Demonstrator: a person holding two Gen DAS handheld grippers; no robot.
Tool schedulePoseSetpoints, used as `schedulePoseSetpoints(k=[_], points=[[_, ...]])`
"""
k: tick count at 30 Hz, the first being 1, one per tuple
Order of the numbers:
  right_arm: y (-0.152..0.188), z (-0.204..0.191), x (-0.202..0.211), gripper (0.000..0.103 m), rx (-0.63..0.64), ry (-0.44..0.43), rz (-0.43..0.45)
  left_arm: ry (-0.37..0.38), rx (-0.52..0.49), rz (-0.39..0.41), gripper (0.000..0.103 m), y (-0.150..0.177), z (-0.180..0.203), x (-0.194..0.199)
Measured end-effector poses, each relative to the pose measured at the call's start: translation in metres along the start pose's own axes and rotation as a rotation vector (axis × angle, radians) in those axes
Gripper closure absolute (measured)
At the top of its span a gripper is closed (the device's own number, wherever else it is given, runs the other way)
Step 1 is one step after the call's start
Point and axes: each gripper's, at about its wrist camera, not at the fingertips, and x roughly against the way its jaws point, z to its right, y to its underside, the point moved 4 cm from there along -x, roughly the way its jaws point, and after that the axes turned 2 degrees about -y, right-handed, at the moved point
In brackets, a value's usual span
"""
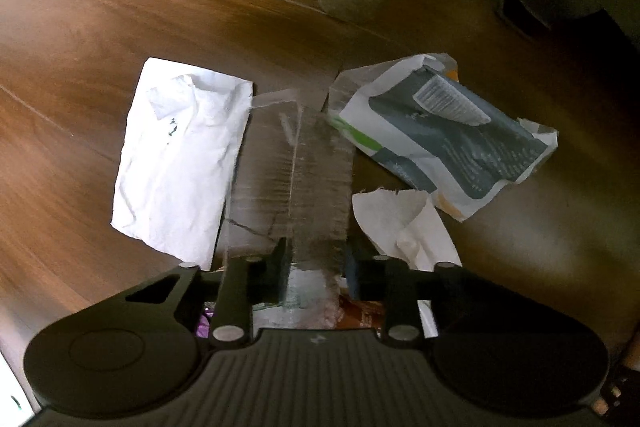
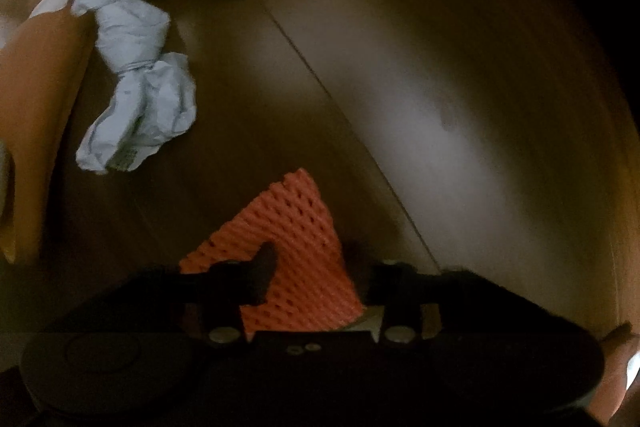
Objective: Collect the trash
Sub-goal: 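Grasp the clear plastic container with left while right grasps the orange foam mesh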
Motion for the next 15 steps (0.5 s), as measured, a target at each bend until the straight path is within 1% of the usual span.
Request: schedulePoseSetpoints(k=[1,3,6,10,15], points=[[0.0,-0.002,0.0,0.08,0.006,-0.013,-0.003,0.004,0.001,0.004,0.085,0.0,-0.001,0.0],[0.001,-0.004,0.0,0.084,0.017,-0.014,-0.009,0.021,0.002,0.015,0.087,0.001,-0.002,0.002],[-0.001,-0.001,0.005,0.085,-0.015,-0.034,-0.015,0.04,0.02,0.014,0.089,0.003,-0.005,0.009],[-0.009,0.01,0.022,0.085,-0.074,-0.054,0.016,0.058,0.03,0.03,0.091,0.008,-0.015,0.022],[-0.019,0.02,0.054,0.086,-0.11,-0.036,0.073,0.08,0.039,0.08,0.091,0.017,-0.029,0.053]])
